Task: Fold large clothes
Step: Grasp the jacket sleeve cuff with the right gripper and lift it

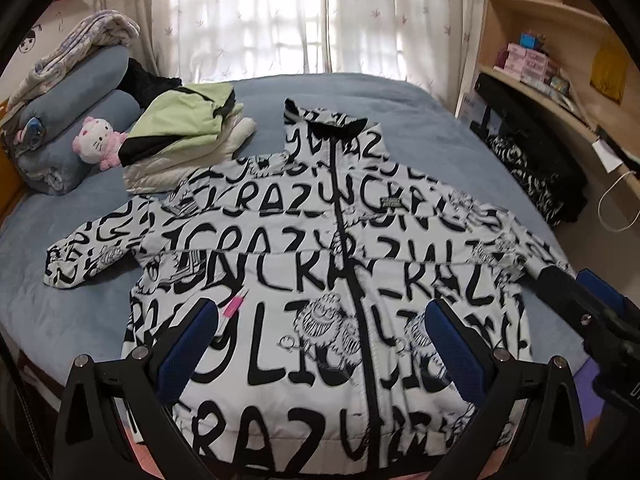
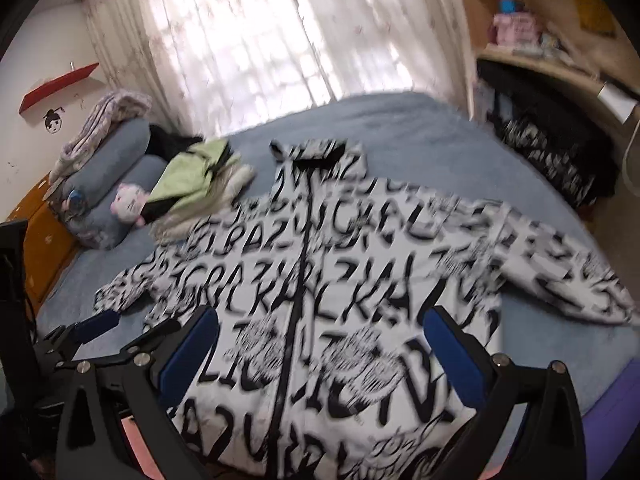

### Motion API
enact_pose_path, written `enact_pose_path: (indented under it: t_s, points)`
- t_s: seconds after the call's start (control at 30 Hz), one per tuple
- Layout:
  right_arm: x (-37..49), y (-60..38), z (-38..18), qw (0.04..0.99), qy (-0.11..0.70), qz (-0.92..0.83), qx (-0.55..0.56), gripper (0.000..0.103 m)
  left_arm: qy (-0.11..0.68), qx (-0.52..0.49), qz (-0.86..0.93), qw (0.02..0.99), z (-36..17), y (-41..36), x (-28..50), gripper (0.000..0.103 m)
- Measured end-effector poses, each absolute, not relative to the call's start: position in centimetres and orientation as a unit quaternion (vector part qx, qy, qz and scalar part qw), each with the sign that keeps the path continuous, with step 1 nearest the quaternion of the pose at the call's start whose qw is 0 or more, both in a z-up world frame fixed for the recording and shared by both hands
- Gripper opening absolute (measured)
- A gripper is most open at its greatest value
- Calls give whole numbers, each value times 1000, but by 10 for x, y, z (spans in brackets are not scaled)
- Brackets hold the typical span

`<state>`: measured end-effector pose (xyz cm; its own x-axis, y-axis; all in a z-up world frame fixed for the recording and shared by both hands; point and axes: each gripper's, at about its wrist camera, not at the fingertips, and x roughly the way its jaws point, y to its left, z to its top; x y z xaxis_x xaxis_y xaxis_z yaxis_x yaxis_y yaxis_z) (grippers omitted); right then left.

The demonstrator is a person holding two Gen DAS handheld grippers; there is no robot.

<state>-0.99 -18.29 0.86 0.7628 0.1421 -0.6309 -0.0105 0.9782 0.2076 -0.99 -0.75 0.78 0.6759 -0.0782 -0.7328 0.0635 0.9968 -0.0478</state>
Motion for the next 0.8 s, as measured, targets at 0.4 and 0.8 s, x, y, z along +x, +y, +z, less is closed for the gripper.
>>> enact_pose_path:
  t_s: [0.4,0.8]
  points:
    - [-19,-261,42,956,249,-142,58,103,329,8,-80,941,52,-56,21,102]
    - [-15,-381,-5,902,331,-243,135,101,341,5,-139,930,30,-137,64,102]
